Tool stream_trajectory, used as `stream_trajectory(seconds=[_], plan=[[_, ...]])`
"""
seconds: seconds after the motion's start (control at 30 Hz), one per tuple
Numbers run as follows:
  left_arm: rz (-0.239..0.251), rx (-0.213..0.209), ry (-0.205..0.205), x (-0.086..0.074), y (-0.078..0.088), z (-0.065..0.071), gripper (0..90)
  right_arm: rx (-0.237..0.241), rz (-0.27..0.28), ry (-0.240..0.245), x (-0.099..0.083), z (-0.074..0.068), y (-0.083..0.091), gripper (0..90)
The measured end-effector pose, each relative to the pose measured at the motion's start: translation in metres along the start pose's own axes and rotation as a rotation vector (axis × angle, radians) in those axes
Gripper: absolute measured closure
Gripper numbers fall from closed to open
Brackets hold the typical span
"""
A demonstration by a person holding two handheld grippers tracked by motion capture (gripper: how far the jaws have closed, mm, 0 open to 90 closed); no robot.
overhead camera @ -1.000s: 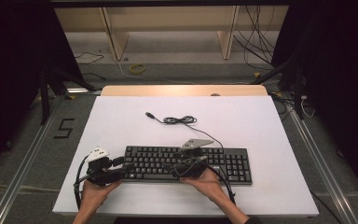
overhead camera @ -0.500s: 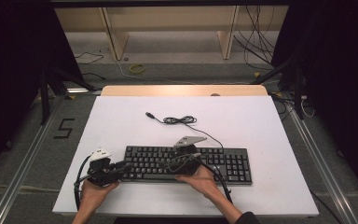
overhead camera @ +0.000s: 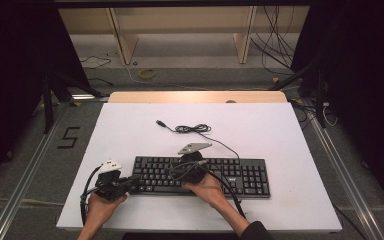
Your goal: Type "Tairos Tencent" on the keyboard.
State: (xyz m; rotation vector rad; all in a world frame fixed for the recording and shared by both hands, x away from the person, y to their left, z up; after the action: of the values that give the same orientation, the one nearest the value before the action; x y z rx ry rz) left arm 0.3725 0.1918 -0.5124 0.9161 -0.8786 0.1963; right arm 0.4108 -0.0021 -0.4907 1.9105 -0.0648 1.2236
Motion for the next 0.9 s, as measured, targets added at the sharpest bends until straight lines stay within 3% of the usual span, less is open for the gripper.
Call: stream_trajectory(seconds=[0.43, 0.9], plan=[[-0.018, -0.002, -0.001, -0.001, -0.002, 0.0, 89.0, -0.011, -0.036, 0.036, 0.004, -0.008, -0.017, 86.8], [-0.027, -0.002, 0.002, -0.001, -0.003, -0.001, 89.0, -0.04, -0.066, 0.044, 0.004, -0.006, -0.028, 90.0]])
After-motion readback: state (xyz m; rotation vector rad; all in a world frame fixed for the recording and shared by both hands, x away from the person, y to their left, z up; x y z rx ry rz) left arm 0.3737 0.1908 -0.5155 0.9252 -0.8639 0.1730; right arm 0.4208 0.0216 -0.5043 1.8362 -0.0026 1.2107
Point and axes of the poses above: each handheld gripper's, and its own axes: y roughly backward along the jaws, x roughly out of its top, z roughly to its right, the point moved 6 cm from there along -y, roughly forward along the jaws, and after that the axes turned 7 degrees about -x, right-handed, at the moved point
